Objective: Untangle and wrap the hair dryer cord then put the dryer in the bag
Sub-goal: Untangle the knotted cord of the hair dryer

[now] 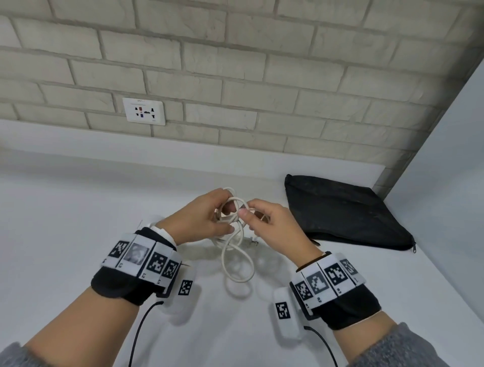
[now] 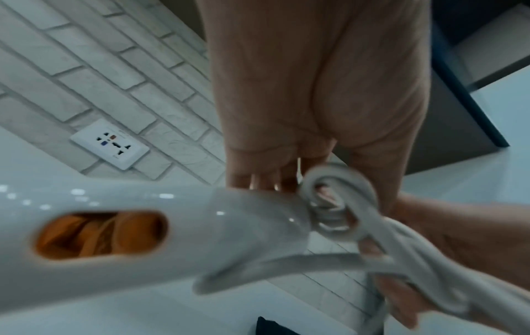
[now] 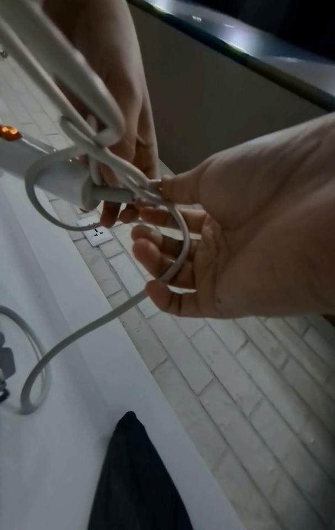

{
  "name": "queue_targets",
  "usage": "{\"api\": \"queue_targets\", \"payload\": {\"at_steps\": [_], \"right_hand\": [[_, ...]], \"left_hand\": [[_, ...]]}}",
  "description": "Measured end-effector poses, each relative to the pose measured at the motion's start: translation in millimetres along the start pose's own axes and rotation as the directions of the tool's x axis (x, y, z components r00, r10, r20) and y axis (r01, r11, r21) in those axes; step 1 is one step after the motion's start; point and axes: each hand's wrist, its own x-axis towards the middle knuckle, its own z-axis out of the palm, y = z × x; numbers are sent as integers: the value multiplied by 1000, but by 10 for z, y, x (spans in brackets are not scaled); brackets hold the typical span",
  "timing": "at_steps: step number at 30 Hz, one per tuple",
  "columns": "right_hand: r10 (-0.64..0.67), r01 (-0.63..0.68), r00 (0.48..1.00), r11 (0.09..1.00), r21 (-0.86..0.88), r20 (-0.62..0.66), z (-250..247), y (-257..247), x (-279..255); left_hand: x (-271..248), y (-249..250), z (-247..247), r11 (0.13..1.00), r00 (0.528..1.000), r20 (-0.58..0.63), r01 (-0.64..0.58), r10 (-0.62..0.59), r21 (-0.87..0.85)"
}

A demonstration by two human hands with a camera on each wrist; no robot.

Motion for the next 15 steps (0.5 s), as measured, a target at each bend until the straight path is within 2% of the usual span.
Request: {"api": "queue_targets", "payload": {"at_steps": [2,4,6,8,11,15], "right_hand": [[-53,51,998,996,-72,-36,5,-12,9],[-75,70,996,993,-98,-52,11,-21,31],[-15,13,999,998,-58,-33,20,-31,40],[60,-60,998,998,6,-18,44,-41,30],[116,-115,993,992,59,-18,77,-99,13],[151,-154,984,988,-18,-96,69,-116,70]], "left_hand": [[3,44,57,988,996,-69,-53,63,142],[-7,98,123,979,986,-150,-47,78,199],[-37,133,167,968,959,-269,-21,90,248],[-69,163,176,950,937,-320,-34,138,310],[-83,200,175,932,956,-253,-48,147,360],[-81,190,210,937,977,-188,-30,101,349]]}}
